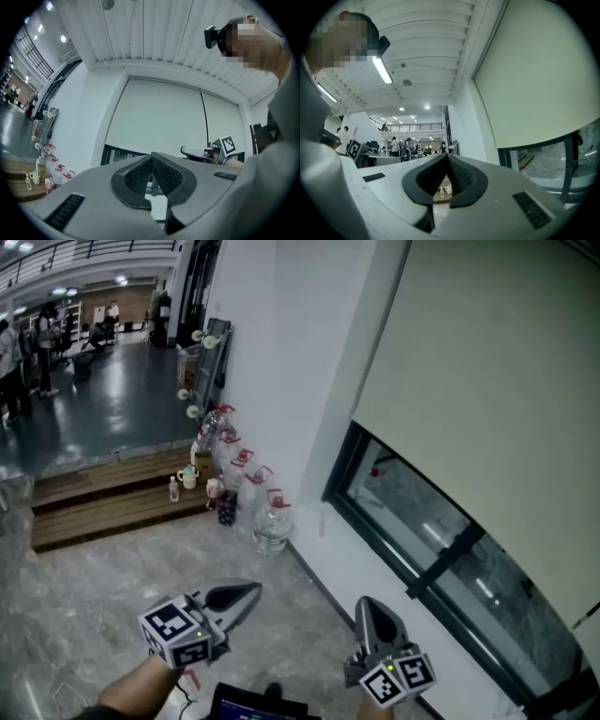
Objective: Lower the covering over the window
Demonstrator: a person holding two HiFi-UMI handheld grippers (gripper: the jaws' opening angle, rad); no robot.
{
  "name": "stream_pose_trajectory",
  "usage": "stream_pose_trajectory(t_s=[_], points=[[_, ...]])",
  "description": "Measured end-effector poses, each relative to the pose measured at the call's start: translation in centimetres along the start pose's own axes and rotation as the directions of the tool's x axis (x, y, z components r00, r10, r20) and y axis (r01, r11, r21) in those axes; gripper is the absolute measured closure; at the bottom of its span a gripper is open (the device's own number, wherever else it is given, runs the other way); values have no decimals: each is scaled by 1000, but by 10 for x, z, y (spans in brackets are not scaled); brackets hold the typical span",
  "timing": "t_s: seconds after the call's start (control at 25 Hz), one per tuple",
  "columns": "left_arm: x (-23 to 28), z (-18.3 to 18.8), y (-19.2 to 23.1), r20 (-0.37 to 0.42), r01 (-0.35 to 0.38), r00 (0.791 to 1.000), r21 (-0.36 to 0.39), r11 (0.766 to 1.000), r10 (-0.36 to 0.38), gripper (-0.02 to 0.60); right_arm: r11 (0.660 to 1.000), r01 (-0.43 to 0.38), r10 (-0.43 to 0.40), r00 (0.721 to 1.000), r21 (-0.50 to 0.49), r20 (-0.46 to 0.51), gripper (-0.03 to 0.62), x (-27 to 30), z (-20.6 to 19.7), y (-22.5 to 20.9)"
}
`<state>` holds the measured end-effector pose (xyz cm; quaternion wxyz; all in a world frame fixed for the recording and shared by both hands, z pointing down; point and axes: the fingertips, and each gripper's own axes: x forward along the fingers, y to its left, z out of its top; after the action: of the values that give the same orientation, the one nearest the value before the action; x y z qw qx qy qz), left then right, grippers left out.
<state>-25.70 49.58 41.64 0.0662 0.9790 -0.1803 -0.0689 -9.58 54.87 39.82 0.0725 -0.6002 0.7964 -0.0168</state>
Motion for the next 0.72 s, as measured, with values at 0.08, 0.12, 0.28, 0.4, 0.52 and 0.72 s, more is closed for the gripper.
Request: stream_pose_trajectory(t_s=[0.08, 0.12, 0.28, 0.4, 0.52, 0.72], points=[[22, 1, 13, -12, -25, 1000, 8, 1000, 25, 584, 1000, -15, 15, 1000, 2, 3, 591, 15, 0, -20], [34, 2, 19, -21, -37, 999, 17, 999, 37, 584, 1000, -21, 21, 1000, 1, 8, 591, 22, 2, -32], [85, 9, 41, -24, -60, 998, 52, 997, 61, 584, 999, -41, 41, 999, 19, 22, 591, 50, 9, -83], [114, 12, 52, -9, -61, 998, 64, 996, 62, 584, 997, -75, 75, 997, 6, 16, 591, 70, 14, -111], [137, 11, 58, 7, -35, 999, 13, 999, 35, 584, 993, -117, 117, 993, -11, 27, 591, 86, 21, -135], [167, 23, 76, 2, -55, 998, 21, 998, 55, 584, 990, -140, 141, 990, -12, 29, 591, 116, 32, -161]])
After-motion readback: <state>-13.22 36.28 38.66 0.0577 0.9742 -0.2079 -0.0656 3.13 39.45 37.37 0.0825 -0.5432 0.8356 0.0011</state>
